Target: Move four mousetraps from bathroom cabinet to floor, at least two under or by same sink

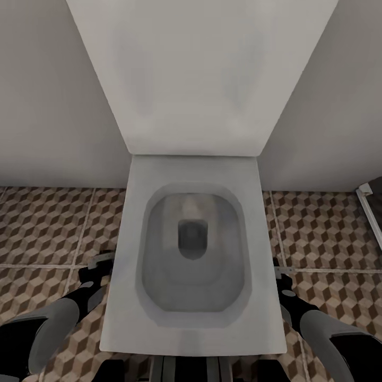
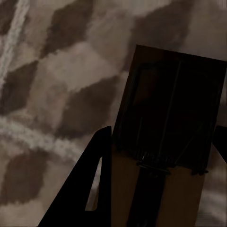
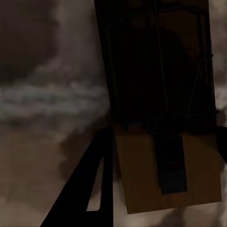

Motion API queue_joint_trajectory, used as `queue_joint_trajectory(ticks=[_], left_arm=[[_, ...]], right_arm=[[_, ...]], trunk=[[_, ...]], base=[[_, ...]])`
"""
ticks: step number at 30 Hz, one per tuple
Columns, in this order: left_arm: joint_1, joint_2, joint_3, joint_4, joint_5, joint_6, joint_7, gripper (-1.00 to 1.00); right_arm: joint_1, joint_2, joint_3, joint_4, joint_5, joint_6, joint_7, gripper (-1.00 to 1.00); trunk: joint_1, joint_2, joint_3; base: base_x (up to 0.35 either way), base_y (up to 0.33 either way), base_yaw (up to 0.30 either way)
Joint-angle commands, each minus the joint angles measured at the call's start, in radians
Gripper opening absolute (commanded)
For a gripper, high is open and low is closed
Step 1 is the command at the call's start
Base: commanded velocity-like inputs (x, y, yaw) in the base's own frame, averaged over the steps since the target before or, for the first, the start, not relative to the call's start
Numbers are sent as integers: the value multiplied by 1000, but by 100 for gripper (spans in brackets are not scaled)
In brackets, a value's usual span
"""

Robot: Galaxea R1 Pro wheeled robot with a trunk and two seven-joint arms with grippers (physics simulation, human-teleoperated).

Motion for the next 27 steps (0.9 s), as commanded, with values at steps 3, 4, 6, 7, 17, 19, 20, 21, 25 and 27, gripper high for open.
queue_joint_trajectory(ticks=[3,4,6,7,17,19,20,21,25,27], left_arm=[[-1,8,6,1,4,-4,-4,-100],[-1,10,6,1,5,-4,-4,-100],[-1,12,6,1,5,-4,-4,-100],[-1,12,6,1,5,-4,-4,-100],[-1,13,5,2,7,-3,-4,-100],[-1,13,5,2,7,-3,-4,-100],[-1,13,5,2,7,-3,-4,-100],[-1,13,5,2,7,-3,-4,-100],[-1,13,5,2,7,-1,-4,-100],[-1,13,5,2,7,0,-4,-100]], right_arm=[[-1,-1,-7,2,-16,55,-5,-100],[-1,-1,-7,2,-16,55,-5,-100],[-1,-1,-8,2,-16,55,-5,-100],[-1,-1,-8,2,-16,55,-5,-100],[-1,-1,-7,2,-16,55,-5,-100],[-1,-1,-7,2,-16,55,-5,-100],[-1,-1,-7,2,-16,55,-5,-100],[-1,-1,-7,2,-16,55,-5,-100],[-1,-1,-8,2,-16,55,-5,-100],[-1,-1,-8,2,-16,55,-5,-100]], trunk=[[1,0,-1],[1,0,-1],[1,0,-1],[1,0,-1],[1,0,-1],[1,0,-1],[1,0,-1],[1,0,-1],[1,0,-1],[1,0,-1]], base=[[0,0,0],[0,0,0],[0,0,0],[0,0,0],[0,0,0],[0,0,0],[0,0,0],[0,0,0],[0,0,0],[0,0,0]])
